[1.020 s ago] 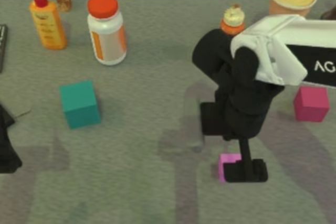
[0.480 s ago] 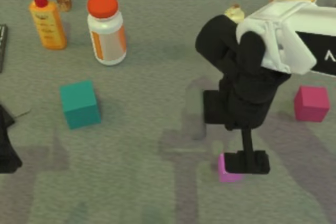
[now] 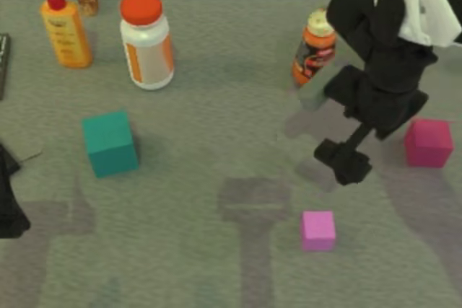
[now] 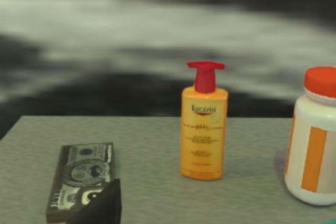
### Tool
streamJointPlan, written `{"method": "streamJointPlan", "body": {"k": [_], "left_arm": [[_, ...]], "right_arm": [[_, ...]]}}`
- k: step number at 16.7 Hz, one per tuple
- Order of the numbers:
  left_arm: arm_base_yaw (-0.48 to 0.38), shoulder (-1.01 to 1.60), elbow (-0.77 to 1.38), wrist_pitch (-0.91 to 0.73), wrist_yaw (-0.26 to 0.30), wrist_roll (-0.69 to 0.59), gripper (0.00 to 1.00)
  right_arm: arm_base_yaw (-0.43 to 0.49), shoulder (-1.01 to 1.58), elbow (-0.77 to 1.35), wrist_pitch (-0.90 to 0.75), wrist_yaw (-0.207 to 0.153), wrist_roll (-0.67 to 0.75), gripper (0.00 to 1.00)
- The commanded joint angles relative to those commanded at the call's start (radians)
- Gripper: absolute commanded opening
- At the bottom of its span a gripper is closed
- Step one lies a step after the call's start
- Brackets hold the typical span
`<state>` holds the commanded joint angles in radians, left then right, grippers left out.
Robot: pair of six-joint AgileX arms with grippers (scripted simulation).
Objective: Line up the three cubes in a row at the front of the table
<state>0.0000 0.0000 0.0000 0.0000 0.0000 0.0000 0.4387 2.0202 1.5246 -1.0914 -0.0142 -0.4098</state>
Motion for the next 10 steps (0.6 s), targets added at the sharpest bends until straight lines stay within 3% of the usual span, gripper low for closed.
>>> {"method": "streamJointPlan", "body": {"k": [6,10], "left_arm": [[0.000,0.000,0.000,0.000,0.000,0.000,1.00],[0.000,0.000,0.000,0.000,0.000,0.000,1.00]], "right_arm": [[-0.214,0.082,0.101,-0.030,0.013,0.460,1.00],[-0.305,0.101,0.144,-0.031,0.016,0.621,1.00]]}}
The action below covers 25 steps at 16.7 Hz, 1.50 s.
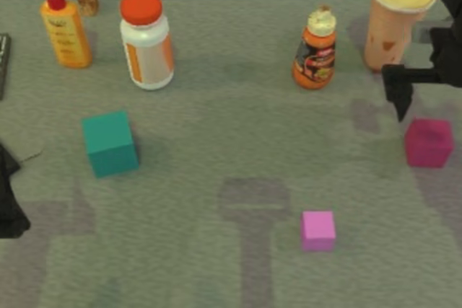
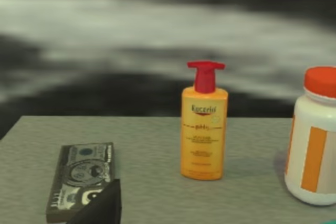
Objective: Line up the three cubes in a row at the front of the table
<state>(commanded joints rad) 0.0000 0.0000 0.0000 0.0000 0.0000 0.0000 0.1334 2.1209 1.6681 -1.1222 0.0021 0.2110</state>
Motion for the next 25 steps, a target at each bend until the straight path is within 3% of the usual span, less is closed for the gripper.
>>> {"method": "streamJointPlan", "body": {"k": [7,14,19,25], "left_arm": [[0.000,0.000,0.000,0.000,0.000,0.000,1.00],[0.000,0.000,0.000,0.000,0.000,0.000,1.00],[0.000,0.000,0.000,0.000,0.000,0.000,1.00],[0.000,0.000,0.000,0.000,0.000,0.000,1.00]], "right_arm": [[-0.009,0.004,-0.010,0.018,0.000,0.017,1.00],[-0.010,0.110,-0.153,0.273,0.001,0.020,1.00],[-0.010,0.126,-0.172,0.302,0.001,0.020,1.00],[-0.010,0.126,-0.172,0.302,0.001,0.020,0.55]]}}
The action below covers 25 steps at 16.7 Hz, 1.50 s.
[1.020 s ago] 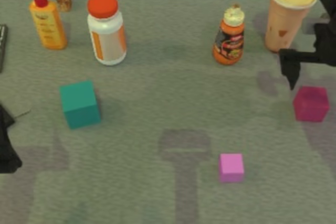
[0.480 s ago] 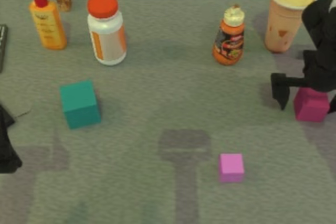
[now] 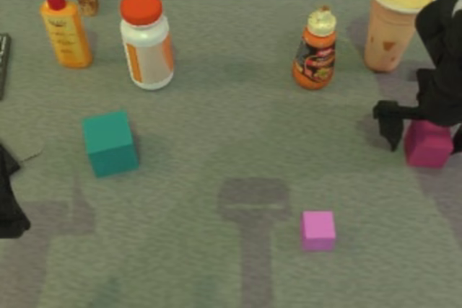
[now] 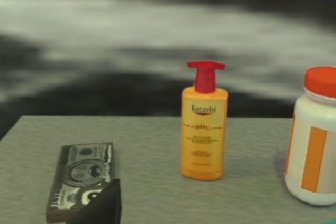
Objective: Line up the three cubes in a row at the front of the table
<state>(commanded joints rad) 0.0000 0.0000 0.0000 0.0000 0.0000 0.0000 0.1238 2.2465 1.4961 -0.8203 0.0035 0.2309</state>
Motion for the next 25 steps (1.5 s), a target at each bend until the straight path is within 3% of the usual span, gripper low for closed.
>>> {"method": "streamJointPlan", "body": {"k": [7,17,25], "left_arm": [[0.000,0.000,0.000,0.000,0.000,0.000,1.00],[0.000,0.000,0.000,0.000,0.000,0.000,1.00],[0.000,0.000,0.000,0.000,0.000,0.000,1.00]], "right_arm": [[0.000,0.000,0.000,0.000,0.000,0.000,0.02],[0.000,-0.025,0.010,-0.013,0.005,-0.002,0.00],[0.009,-0.119,0.143,-0.242,0.004,-0.005,0.00]]}}
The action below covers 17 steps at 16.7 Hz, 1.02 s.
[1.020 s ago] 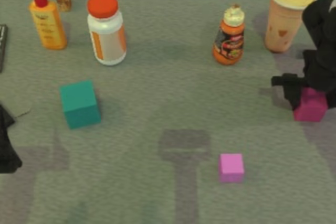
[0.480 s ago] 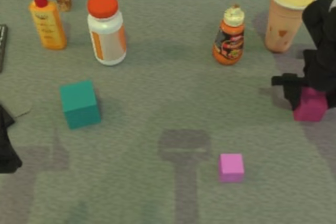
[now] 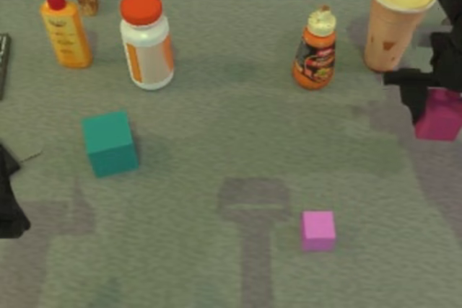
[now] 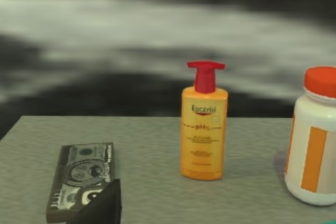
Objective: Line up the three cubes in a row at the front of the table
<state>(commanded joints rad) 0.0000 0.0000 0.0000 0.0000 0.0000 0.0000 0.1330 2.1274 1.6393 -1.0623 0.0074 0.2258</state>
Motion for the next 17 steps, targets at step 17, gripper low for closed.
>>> {"method": "streamJointPlan", "body": {"k": [17], "left_arm": [[0.000,0.000,0.000,0.000,0.000,0.000,1.00]], "right_arm": [[0.598,-0.061,-0.031,-0.048,0.007,0.516,0.00]]}}
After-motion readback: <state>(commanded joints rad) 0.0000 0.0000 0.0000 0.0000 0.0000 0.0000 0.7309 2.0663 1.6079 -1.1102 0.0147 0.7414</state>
